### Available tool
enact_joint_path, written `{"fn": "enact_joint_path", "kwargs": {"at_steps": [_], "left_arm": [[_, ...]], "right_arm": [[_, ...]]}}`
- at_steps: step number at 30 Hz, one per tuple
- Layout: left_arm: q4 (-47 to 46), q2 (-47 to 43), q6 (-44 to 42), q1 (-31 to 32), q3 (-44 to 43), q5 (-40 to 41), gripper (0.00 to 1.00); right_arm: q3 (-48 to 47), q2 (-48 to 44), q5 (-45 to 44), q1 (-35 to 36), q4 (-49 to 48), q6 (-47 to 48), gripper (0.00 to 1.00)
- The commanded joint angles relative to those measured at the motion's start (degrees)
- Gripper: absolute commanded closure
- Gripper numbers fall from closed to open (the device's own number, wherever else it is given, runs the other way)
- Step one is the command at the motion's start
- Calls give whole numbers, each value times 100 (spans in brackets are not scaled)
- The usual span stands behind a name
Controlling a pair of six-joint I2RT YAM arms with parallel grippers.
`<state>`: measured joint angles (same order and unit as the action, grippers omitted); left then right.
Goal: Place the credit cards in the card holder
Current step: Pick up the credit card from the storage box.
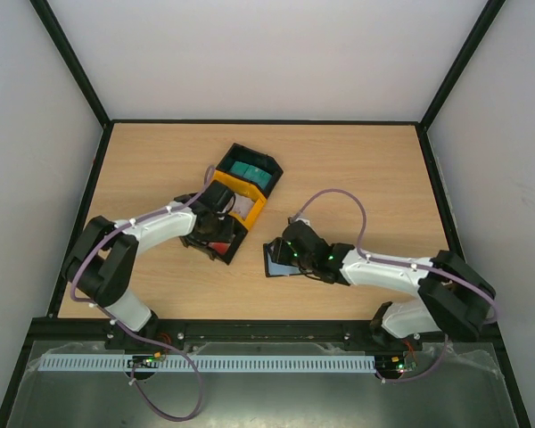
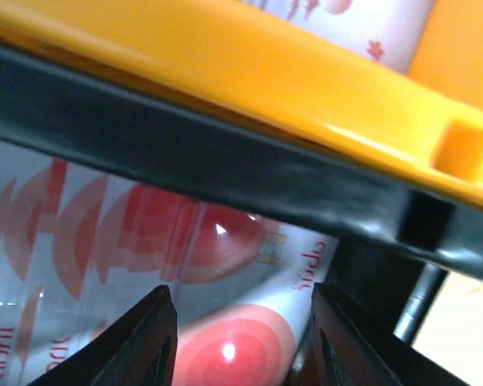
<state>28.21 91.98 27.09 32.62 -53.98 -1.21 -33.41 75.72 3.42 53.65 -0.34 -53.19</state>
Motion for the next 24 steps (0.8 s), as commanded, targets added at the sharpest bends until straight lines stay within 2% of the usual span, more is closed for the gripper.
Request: {"fn": "enact_joint_path", "kwargs": {"at_steps": [1,5,14,24], "left_arm": [[43,110,-157,-196,-38,146,52],[-147,243,-191,-320,40,-258,50],[-203,94,-160,-327,10,-936,69],[-219,-227,-69,-327,98,-1423,73]], "right_arm": [[-320,446,431,27,-699,256,51],[-479,824,563,48,-888,322,51],[-674,1467,791,124,-1123,361,52],[-992,2019,928,211,-1206,431,56]]}}
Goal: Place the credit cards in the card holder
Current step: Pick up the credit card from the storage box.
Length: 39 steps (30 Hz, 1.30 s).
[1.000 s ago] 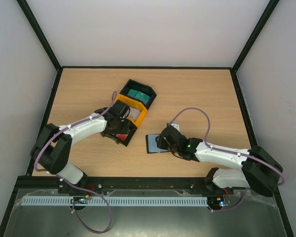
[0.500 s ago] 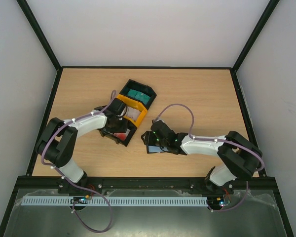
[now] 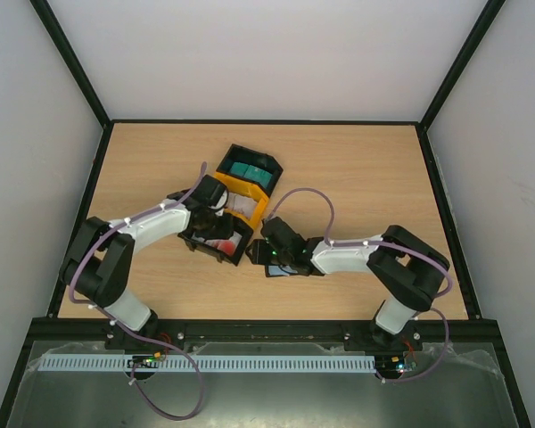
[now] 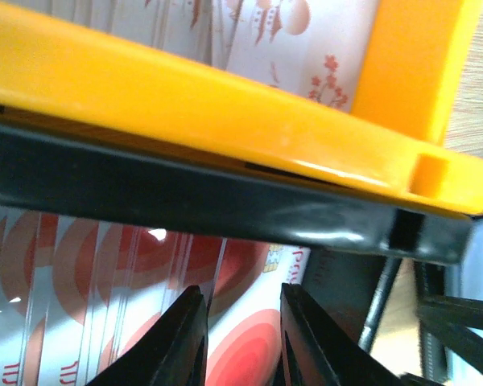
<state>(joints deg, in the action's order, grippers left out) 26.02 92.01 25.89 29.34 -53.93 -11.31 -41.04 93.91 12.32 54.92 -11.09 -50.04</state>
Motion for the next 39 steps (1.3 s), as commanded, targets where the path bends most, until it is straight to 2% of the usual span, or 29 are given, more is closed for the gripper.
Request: {"fn": "enact_joint_path", "kwargs": {"at_steps": [1,14,24,31,39], "left_arm": [[-23,-255,70,1,120,-467,73],[-220,-639,283,69,381,-1122,76],[-91,-405,229,130,386,-550,82],[47,-339,141,252,175,-167,97],[645,-983,151,295,-210,696,98]], "right_arm": [[-256,252,42,93,-128,129,57],[-284,439,43,186,-157,75,59],[-212,369,-74,189,-156,-6,62],[-160,168,-206,187,-75,-31,63],[-36,-349,-503,194,120,-41,64]]}}
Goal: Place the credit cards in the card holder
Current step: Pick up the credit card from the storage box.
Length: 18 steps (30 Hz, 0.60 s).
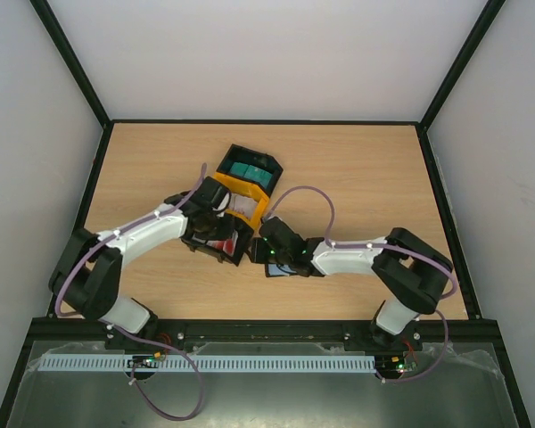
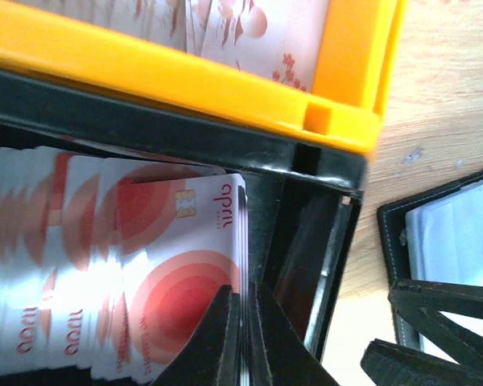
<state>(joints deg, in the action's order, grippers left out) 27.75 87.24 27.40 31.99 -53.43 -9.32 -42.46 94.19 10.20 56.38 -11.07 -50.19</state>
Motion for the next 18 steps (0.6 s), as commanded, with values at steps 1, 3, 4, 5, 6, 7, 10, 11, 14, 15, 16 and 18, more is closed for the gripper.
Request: {"fn": "enact_joint_path", "kwargs": {"at_steps": [1,3,4,5,6,7,10,11,14,15,16,18], "left_arm": [[513,-613,18,35,-273,520,98],[602,-811,88,29,-292,579,98],[628,-925,119,35,-298,607,98],[663,-1048,166,31,-293,644,98],[689,-1164,212,35,-303,682,98],[699,-1284,260,29,-304,701,98],[669,-1658,445,27,-325,626,98],[631,-1763,494,22,-328,535,98],[433,-2118,686,-38,-340,214,98],[361,-2229,780,-75,-332,67,98],[266,-2348,886,-135,-328,-67,98],[41,-2576,1089,-280,-274,-393,98]], "right_arm": [[130,-455,-290,42,117,-33,64],[174,-615,-291,43,118,-42,63],[195,-703,-279,40,108,-44,61],[229,-799,-239,40,70,-43,60],[257,-898,-172,38,-3,-43,58],[274,-1005,-73,33,-92,-43,56],[351,-1308,522,-18,-505,-95,45],[380,-1392,756,-53,-690,-171,42],[409,-1609,1305,-185,-1309,-427,31],[379,-1665,1410,-222,-1450,-482,28],[337,-1678,1518,-264,-1582,-557,25],[186,-1620,1745,-353,-1800,-656,22]]}}
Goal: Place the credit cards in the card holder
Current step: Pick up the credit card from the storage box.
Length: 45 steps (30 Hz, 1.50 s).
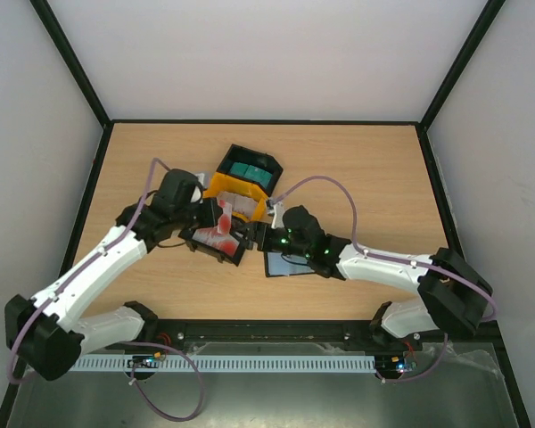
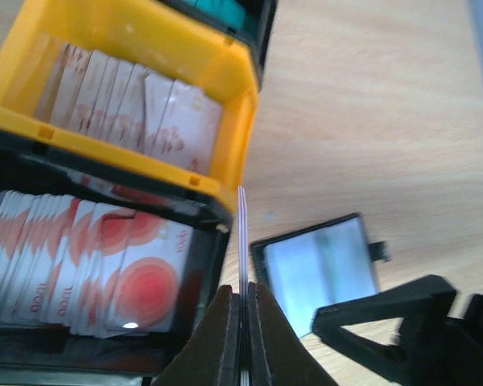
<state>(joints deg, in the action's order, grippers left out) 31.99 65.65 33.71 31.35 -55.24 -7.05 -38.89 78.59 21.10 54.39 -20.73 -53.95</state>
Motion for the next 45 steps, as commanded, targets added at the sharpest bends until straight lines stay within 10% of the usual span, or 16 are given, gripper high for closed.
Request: {"fn": "enact_joint_path", "kwargs": {"at_steps": [1,11,21,26,31,45], "left_arm": [[-487,-520,547,-304,-72,-796,97],[-1171,-1118,1118,-1214,154,-2525,98],[-1800,-1241,1515,-1568,477,-3665,96],[-1708,-1327,1467,-1677,514,-3636,77],[-1414,-1412,1275,-1836,577,-3428,63],[-1542,-1619,1367,-1890,788,-3659,67]], "right_arm": [[-257,-5,737,-175,-907,-316,21],[-824,654,1328,-412,-1814,-984,31],[-927,1048,1771,-542,-3133,-1881,71],[-926,1070,1727,-594,-3268,-2102,98],[-918,1070,1910,-605,-3547,-2314,98],[-773,1121,2072,-627,-4334,-3037,98]]}}
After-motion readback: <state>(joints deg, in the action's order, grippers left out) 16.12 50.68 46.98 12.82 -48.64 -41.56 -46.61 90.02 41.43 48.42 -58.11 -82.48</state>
